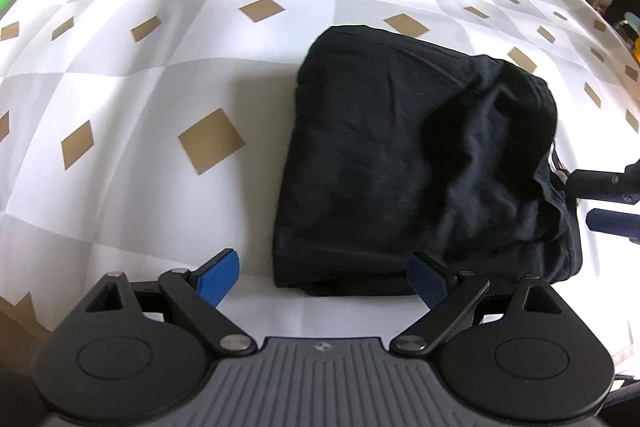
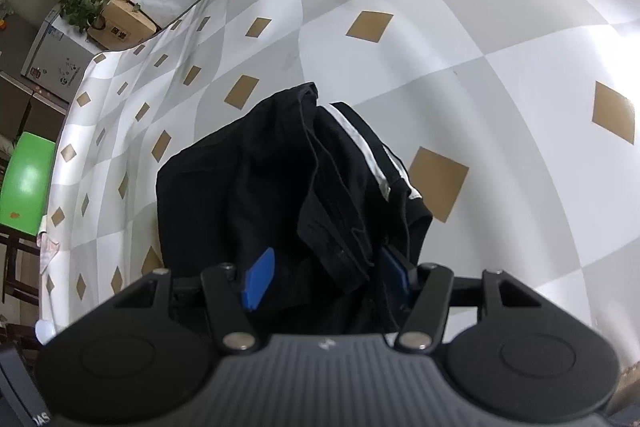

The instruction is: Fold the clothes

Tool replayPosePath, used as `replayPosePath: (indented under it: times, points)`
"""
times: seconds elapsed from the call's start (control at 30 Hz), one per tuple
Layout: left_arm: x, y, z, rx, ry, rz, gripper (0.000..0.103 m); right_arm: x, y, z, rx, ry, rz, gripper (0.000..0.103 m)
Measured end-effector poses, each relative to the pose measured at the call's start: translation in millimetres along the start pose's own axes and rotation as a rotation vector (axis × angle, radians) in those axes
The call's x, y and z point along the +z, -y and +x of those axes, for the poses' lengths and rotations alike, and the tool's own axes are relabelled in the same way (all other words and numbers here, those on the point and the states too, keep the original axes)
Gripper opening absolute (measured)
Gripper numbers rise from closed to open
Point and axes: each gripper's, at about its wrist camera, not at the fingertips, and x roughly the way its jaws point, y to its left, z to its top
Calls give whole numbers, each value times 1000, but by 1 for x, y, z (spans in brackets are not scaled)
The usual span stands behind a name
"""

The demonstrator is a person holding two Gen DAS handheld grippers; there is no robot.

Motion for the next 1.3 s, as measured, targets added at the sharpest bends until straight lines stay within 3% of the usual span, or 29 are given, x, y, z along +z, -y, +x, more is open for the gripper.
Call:
replayPosePath:
  times: [0.37,0.6,0.77,1.07,1.3]
  points:
    - [-2,-2,6,-29,-15,-36,91,-10,-11,30,-102,-19,-93,56]
    - [-2,-2,9,-34,-24,-45,91,-19,-26,32,-167,13,-211,23]
    - [-2,-2,8,-35,-19,-46,91,-25,-38,26,-195,54,-290,11]
    - [0,-10,-5,-56,25,-78,91,-43,-45,-16,-160,144,-289,10]
    - [0,-12,-7,-57,36,-86,91,-68,-24,-1,-250,4,-239,13]
